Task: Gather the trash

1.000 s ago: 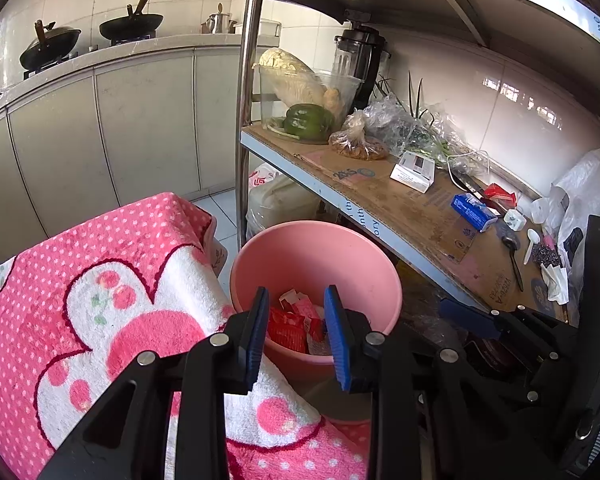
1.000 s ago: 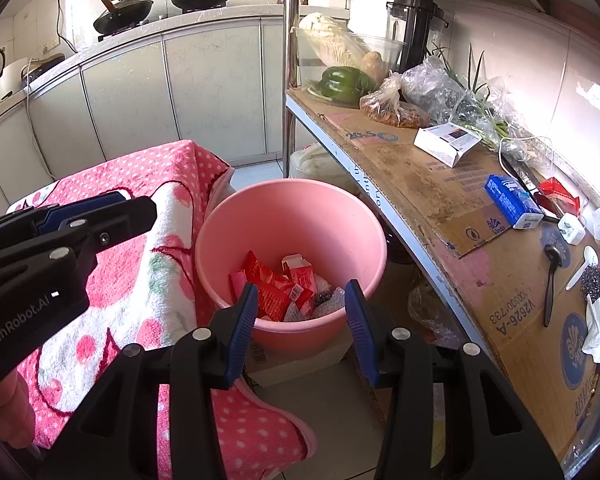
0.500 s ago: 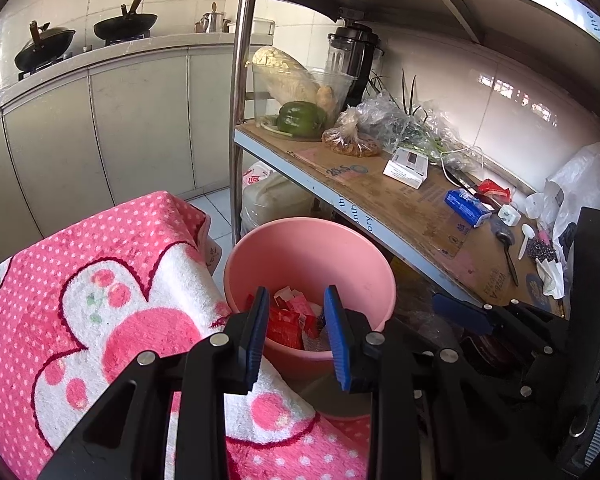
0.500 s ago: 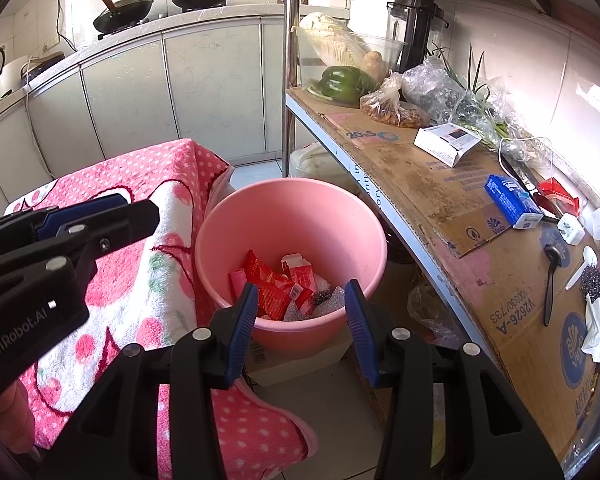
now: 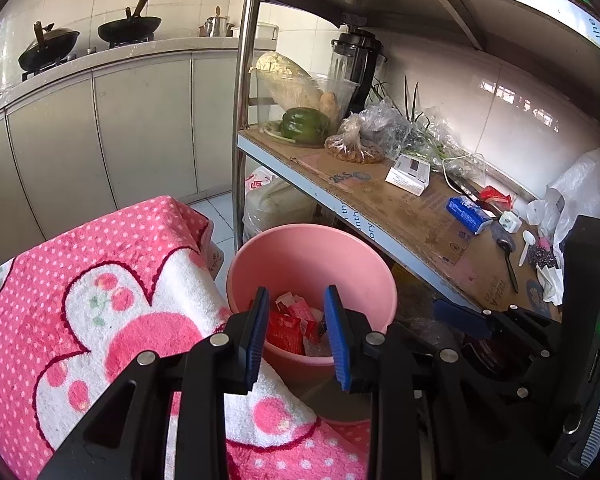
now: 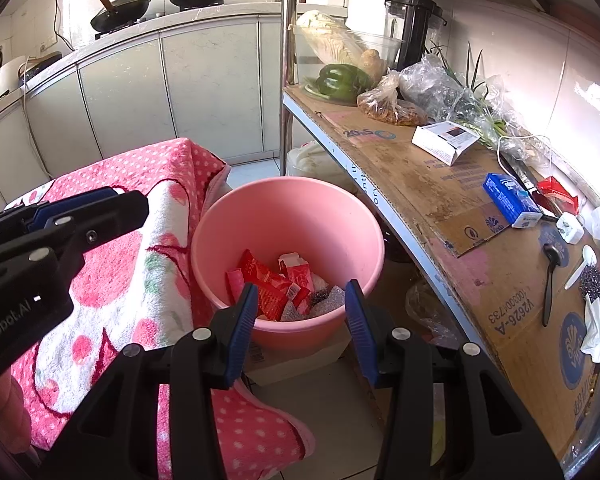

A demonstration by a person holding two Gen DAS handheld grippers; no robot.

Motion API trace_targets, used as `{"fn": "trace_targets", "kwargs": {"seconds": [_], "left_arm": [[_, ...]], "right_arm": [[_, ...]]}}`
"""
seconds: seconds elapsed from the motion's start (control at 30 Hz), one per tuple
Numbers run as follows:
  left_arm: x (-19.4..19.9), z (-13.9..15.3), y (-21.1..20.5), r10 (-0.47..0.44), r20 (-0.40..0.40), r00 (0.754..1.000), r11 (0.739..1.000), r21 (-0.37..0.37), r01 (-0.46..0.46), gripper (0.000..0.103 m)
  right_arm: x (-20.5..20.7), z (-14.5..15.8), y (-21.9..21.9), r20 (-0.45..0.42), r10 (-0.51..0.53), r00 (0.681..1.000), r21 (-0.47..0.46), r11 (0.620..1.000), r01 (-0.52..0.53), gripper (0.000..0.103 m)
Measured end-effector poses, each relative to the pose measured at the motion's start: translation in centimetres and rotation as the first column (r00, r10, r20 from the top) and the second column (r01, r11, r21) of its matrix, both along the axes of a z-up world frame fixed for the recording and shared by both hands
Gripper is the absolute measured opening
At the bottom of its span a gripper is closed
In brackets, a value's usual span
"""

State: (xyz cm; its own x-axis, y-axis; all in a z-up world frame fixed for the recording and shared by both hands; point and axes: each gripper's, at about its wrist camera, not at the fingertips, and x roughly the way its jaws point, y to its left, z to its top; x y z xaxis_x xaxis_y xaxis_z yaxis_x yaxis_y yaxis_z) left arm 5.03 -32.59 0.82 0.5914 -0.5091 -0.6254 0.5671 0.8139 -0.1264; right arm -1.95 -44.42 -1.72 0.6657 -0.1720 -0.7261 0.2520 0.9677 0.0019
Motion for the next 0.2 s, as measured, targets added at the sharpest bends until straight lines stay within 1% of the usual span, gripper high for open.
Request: {"fn": "trace_targets", "kwargs": {"seconds": [0.2], "left_arm": [[-0.02,-0.02,0.00,-0.001,0.000,1.000,1.000,0.000,0.001,0.028]], "right_arm": [[0.17,0.03,0.05,0.001,0.002,1.000,-0.005,1.000,-0.002,0.046]]}}
